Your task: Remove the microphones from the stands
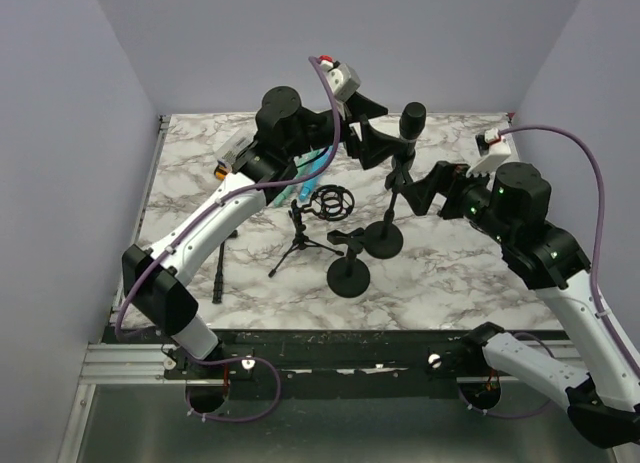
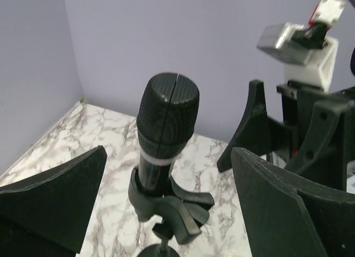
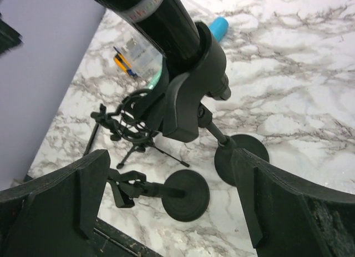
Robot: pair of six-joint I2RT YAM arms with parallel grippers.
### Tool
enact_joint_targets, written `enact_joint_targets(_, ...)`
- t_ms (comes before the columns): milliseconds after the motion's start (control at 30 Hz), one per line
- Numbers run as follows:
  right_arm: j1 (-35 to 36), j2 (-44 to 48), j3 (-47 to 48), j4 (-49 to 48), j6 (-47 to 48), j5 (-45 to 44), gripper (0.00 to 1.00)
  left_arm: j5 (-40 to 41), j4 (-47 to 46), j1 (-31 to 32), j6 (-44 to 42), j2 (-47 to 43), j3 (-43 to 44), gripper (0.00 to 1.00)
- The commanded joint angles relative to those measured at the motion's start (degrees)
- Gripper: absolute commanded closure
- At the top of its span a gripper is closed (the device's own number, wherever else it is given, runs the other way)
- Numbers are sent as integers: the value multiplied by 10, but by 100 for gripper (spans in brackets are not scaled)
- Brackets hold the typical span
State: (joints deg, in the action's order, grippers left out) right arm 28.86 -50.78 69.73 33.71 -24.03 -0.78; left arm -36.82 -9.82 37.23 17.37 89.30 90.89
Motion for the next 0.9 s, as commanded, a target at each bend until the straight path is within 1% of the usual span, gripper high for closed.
enact_joint_targets(0,1,4,-35,22,25,37,0,-8,-41,23,-33,43,51,1)
enact_joint_targets(133,0,14,-63,-15,25,59,0,11,-33,38,-33,84,88,1)
enact_joint_targets(267,1,6,-63,-24,31,57,0,69,-18,52,-46,111,118,1)
enact_joint_targets(367,0,-2,-55,-14,39,49,0,119,-9,61,-56,121,133,6)
enact_joint_targets(567,0,13,-57,-15,49,-12,0,229,-8,83,-85,123,132,38)
enact_joint_targets(600,1,13,-57,-16,54,-19,0,243,-7,88,-91,123,133,47)
enact_joint_targets(667,1,9,-58,-20,64,-31,0,284,8,97,-103,122,141,80)
enact_joint_targets(700,0,6,-59,-24,68,-39,0,305,21,102,-105,122,146,93)
enact_joint_targets(733,1,2,-57,-25,72,-43,0,332,36,106,-105,123,152,100)
enact_joint_targets(767,1,-2,-53,-27,77,-45,0,359,50,113,-105,123,159,100)
enact_joint_targets(867,1,-4,-50,-53,89,-26,0,490,80,144,-102,117,168,100)
